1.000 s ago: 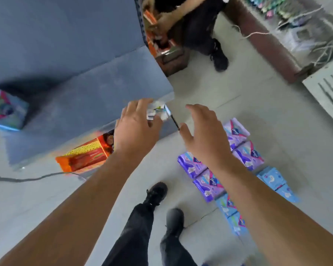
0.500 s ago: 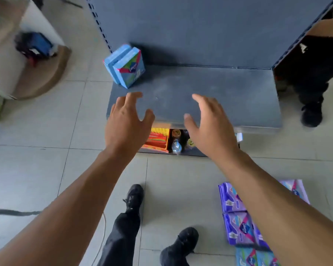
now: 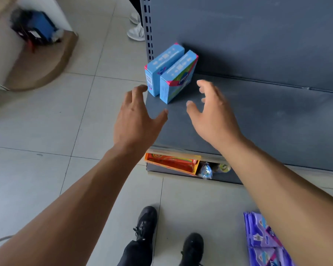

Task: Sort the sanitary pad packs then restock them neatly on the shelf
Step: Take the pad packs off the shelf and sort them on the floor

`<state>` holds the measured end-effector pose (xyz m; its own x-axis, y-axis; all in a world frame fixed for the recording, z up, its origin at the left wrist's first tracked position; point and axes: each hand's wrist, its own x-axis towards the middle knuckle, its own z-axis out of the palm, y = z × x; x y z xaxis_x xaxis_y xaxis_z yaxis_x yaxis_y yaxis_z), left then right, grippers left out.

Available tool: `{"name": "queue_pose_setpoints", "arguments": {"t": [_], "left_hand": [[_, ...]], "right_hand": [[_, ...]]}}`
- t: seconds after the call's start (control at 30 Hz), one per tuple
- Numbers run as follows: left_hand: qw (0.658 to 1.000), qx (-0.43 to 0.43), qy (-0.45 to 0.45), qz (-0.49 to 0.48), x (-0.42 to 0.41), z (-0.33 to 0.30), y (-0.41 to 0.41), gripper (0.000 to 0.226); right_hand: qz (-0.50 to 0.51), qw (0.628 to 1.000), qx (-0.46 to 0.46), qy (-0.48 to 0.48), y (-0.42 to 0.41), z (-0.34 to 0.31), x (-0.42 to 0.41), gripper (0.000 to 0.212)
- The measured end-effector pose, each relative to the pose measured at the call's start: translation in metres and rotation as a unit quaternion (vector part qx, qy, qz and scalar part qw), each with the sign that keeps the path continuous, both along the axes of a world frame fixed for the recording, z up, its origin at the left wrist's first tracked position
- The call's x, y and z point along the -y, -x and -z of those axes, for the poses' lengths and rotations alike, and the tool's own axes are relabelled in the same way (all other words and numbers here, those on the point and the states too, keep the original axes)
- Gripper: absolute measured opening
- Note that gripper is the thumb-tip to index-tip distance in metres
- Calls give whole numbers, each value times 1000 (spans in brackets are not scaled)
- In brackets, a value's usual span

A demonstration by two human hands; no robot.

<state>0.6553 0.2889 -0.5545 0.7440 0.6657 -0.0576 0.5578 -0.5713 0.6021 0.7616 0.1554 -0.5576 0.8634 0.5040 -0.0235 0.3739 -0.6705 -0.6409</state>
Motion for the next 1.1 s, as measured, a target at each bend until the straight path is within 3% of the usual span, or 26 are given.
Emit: {"name": "queue_pose_setpoints", "arguments": {"t": [0.2, 0.37, 0.47, 0.57, 0.67, 0.77, 0.9, 0.97, 1.0, 1.1], "left_hand": [[998, 11, 65, -11, -16, 38, -42, 103], [986, 109, 126, -28, -24, 73, -82, 123], [978, 146, 141, -54, -32, 80, -94, 112], [976, 167, 130, -48, -39, 77, -91, 80], [953, 216, 211, -39, -44, 69, -74, 69], [912, 245, 328, -5, -38, 49, -60, 62], [855, 222, 464, 68, -13, 25, -49, 19], [824, 194, 520, 110, 8, 20, -47, 21], [815, 174, 538, 130, 22, 19, -47, 23], [805, 94, 565, 154, 73, 11, -47, 57]], "right_hand": [[74, 992, -101, -19, -61, 34, -31, 60], [71, 980, -170, -75, -100, 66, -61, 63], [51, 978, -173, -103, -100, 78, -69, 56], [32, 977, -176, -114, -92, 79, -66, 40], [12, 964, -200, -178, -79, 72, -53, 20], [6, 942, -250, -224, -63, 63, -32, 28], [29, 903, -293, -314, -35, 38, 8, 57], [80, 899, -296, -313, -14, 27, 35, 75], [109, 907, -275, -301, -2, 24, 52, 74], [193, 893, -236, -332, 35, 16, 109, 30]]}}
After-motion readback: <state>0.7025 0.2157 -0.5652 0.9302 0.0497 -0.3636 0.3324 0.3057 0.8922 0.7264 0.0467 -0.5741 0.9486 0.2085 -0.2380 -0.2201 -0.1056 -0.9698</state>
